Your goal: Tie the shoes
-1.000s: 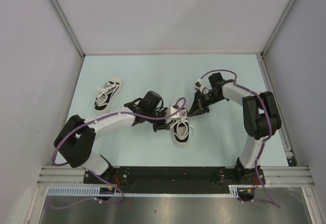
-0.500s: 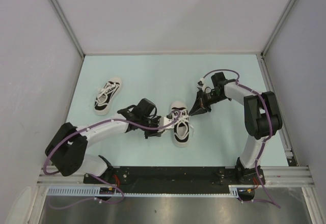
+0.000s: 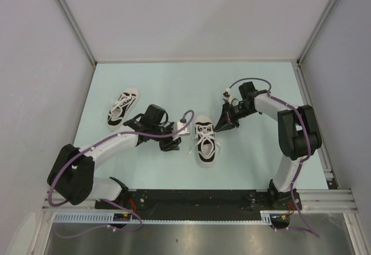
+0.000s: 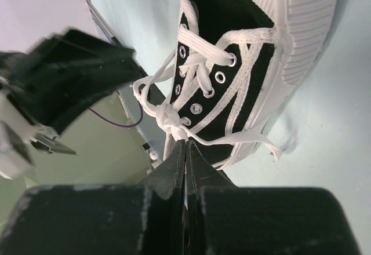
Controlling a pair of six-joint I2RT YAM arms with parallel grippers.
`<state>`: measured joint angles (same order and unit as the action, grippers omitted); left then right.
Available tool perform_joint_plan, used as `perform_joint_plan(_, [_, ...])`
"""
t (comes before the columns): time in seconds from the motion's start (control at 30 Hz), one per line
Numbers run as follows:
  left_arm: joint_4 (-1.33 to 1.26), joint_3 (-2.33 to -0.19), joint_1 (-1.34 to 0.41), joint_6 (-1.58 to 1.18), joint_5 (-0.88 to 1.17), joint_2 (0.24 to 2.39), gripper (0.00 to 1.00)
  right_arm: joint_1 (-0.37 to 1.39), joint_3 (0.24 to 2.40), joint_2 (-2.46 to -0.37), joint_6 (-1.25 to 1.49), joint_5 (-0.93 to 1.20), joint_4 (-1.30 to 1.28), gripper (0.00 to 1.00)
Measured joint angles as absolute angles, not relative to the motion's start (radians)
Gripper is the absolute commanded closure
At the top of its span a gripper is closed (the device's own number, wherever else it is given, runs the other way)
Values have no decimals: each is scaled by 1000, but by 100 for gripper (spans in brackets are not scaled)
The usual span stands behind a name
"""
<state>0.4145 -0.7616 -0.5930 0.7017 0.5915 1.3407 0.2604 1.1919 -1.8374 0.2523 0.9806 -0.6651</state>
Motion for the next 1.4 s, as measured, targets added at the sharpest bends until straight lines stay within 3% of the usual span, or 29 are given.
perform_joint_plan(0.27, [299,-853,-552,635,606,1414,47,276,1192,-1828,242,971,-666,100])
perform_joint_plan(0.8, [182,-1012,-665,597,621,1628,49,271,1192,-1808,229,947,-668,100])
perform_joint_plan(0.9, [185,-1012,-680,605,633,1641,63,271,1192,-1807,226,947,-668,100])
perform_joint_plan(0.93, [189,-1013,-683,606,634,1646,73,271,1192,-1806,226,947,-668,100])
perform_joint_plan(1.0, [199,-1019,-685,612,636,1657,82,270,1192,-1805,226,947,-668,100])
perform_joint_plan(1.07, [207,-1023,-686,620,635,1663,99,266,1192,-1802,226,948,-668,100])
perform_joint_plan(1.4, [223,-1005,-686,662,612,1650,100,205,1192,-1774,179,950,-693,100])
